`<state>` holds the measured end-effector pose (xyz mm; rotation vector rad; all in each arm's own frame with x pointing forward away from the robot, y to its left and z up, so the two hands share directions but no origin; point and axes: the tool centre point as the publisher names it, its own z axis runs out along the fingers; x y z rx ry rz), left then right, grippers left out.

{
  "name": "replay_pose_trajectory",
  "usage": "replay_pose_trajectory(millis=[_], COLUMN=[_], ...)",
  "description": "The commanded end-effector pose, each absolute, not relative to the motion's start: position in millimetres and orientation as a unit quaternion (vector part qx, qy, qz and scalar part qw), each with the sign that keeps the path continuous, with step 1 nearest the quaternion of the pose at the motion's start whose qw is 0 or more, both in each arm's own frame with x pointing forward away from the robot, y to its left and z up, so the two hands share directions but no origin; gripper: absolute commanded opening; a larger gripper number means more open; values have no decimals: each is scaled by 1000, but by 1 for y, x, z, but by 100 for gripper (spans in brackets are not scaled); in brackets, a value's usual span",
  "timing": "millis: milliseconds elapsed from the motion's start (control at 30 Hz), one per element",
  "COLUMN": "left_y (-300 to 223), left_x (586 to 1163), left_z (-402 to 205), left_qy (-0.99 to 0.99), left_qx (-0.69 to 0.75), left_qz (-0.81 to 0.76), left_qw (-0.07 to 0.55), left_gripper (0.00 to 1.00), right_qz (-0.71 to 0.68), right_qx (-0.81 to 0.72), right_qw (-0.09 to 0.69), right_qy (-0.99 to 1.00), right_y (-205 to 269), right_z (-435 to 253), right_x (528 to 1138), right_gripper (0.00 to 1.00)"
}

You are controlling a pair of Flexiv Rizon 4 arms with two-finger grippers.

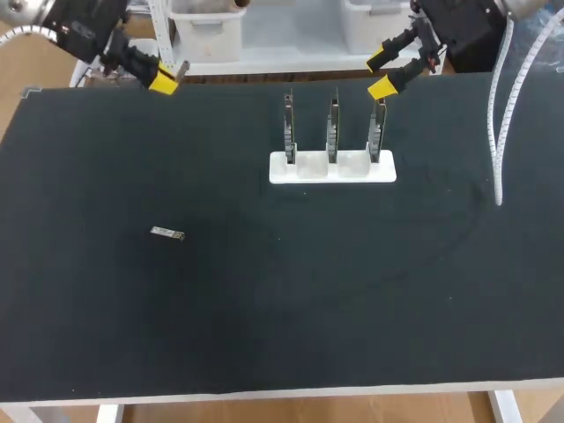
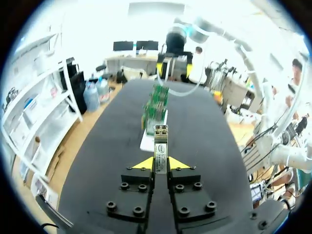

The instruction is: Pick up the optical module with the left hand, and insert it into the network port with the right hand.

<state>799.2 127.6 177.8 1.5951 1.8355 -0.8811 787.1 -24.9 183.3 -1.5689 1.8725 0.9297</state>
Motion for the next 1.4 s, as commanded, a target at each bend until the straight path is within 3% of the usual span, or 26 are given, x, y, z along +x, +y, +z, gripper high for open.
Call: replay_pose_trajectory(millis=[33, 467, 1200, 1400], left_y=[118, 71, 73, 52], left_x=[805, 808, 801, 792], left_z=[182, 199, 189, 195], left_qy=[638, 612, 619, 600], left_qx=[573, 583, 570, 572], left_qz=[-402, -440, -449, -459], left_qw=[320, 304, 302, 320], left_gripper=[0, 0, 0, 0], right_qz=[341, 341, 341, 341], right_qx=[-578, -578, -578, -578], right_qw=[263, 263, 263, 263], right_qy=[693, 693, 693, 693], right_y=[-25, -25, -25, -25], right_z=[184, 184, 184, 184], right_x=[784, 784, 784, 784], right_gripper=[100, 100, 100, 100])
